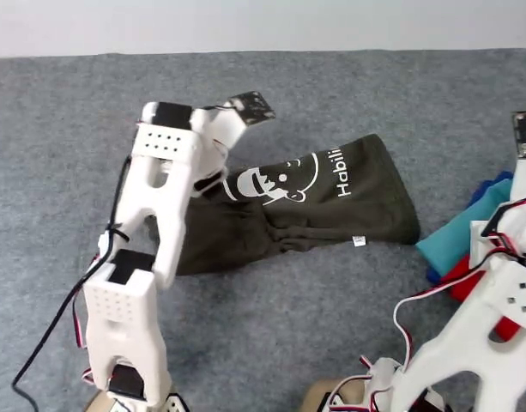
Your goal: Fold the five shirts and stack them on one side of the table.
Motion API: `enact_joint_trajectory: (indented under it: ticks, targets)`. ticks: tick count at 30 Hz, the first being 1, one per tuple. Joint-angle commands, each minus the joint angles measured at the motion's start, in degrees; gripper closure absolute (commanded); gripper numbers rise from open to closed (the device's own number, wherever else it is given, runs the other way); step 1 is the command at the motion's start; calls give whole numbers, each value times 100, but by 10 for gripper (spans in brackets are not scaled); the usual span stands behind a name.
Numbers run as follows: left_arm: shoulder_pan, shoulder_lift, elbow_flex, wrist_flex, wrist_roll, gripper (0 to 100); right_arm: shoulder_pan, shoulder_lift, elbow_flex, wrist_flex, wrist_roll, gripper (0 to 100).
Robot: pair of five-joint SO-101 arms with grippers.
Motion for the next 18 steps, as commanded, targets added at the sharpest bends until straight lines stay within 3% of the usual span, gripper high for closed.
enact_joint_trajectory:
  ticks: [1, 8, 13, 18]
  targets:
    - [343, -642, -136, 360, 62, 994, -127, -163, -18, 233, 9, 811]
    - [264, -1653, -40, 343, 1776, 993, -1200, 259, 448, -418, -229, 809]
    - [-624, -2347, -22, 352, 3051, 993, -1710, 1613, 422, -1385, -800, 809]
    - [-1574, -3156, 576, 352, 3279, 993, -2273, 3116, -325, -1815, -826, 809]
